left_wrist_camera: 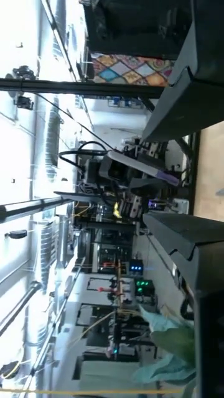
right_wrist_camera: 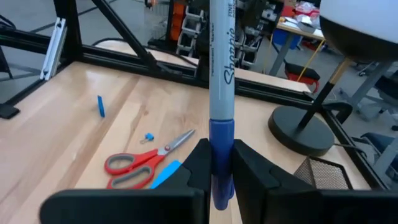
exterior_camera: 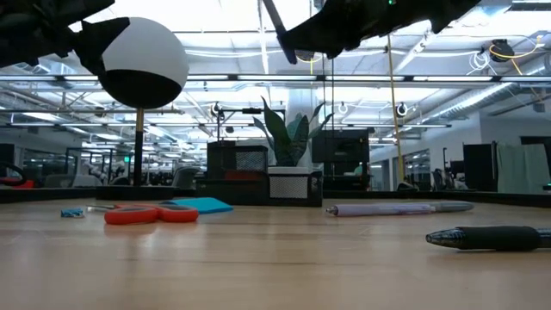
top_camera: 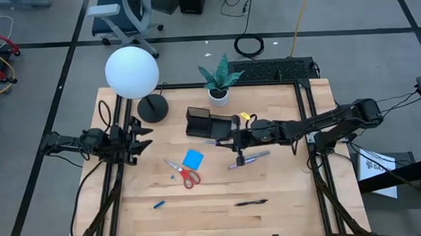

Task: Pick and place office supplies into organizer
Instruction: Put the blue pen into the desk organizer

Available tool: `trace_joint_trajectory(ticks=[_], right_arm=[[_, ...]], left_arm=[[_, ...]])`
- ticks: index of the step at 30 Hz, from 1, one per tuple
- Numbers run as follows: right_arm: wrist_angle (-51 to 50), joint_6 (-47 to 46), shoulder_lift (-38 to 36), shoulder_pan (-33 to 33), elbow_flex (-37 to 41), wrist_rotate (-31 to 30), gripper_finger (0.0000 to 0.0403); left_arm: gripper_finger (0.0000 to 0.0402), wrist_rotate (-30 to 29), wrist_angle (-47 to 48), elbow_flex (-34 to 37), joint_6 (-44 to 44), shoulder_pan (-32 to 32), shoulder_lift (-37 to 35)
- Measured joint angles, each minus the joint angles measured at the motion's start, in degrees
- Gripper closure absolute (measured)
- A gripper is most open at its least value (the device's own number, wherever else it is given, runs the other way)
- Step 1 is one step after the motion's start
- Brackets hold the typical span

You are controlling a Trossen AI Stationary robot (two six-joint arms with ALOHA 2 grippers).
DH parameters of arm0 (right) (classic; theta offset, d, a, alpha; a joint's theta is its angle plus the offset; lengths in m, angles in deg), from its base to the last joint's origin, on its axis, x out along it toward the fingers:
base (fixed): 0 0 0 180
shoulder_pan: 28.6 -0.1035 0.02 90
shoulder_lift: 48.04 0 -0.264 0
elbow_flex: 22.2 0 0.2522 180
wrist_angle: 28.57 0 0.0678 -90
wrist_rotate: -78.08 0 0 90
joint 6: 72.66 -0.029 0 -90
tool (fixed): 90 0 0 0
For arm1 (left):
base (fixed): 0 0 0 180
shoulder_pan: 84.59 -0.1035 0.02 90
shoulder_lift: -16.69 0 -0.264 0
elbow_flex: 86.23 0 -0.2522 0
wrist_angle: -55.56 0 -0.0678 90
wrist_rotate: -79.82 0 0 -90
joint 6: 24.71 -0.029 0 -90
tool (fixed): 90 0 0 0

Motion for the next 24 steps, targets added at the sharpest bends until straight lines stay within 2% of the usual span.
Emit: trace_joint_trajectory(ticks=[12,21,24], right_arm=[[-0.8,0.1,-0.4,-0.3,0.0,0.0,0.0370],[-0.8,0.0,-0.4,-0.3,0.0,0.0,0.0369],[-0.7,0.1,-0.4,-0.2,0.0,0.0,0.0370]], left_arm=[[0.0199,0.1,0.2,0.0,7.1,0.0,0.0],[0.0199,0.0,-0.1,0.0,7.1,0.0,0.0],[0.0199,-2.8,-0.5,0.0,6.8,0.0,0.0]])
